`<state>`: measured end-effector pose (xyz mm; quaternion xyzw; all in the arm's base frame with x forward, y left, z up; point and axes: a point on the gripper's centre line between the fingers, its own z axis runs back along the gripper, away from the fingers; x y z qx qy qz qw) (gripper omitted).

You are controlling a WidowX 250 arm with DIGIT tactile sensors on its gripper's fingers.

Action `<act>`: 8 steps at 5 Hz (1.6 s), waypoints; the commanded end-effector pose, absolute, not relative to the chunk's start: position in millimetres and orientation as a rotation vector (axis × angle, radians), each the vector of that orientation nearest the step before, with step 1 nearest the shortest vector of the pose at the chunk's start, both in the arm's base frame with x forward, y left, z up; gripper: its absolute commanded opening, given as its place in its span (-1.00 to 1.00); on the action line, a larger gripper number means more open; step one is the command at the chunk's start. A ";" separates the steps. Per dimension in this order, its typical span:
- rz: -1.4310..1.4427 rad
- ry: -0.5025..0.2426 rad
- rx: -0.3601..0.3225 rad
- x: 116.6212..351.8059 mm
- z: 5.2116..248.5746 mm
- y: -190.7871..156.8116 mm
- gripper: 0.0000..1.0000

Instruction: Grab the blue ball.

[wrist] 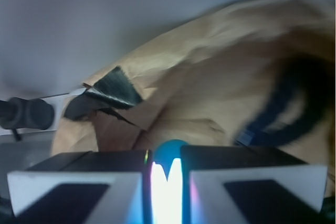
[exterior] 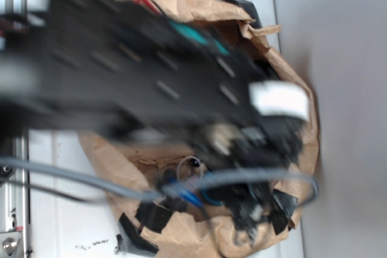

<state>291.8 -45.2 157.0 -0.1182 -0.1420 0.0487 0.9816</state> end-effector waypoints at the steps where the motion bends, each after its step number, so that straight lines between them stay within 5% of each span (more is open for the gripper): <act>1: 0.066 -0.348 -0.184 238.8 204.9 -27.8 -1.00; 2: 0.043 -0.327 -0.178 230.0 202.3 -23.4 -1.00; 3: 0.118 -0.342 -0.107 235.1 192.4 -16.4 1.00; 4: 0.214 -0.273 0.012 255.6 171.1 -15.0 1.00; 5: 0.311 -0.286 0.091 281.7 144.9 -12.4 1.00; 6: 0.348 -0.262 0.111 302.7 115.9 -8.0 1.00; 8: 0.259 -0.212 0.044 305.1 100.9 -16.5 1.00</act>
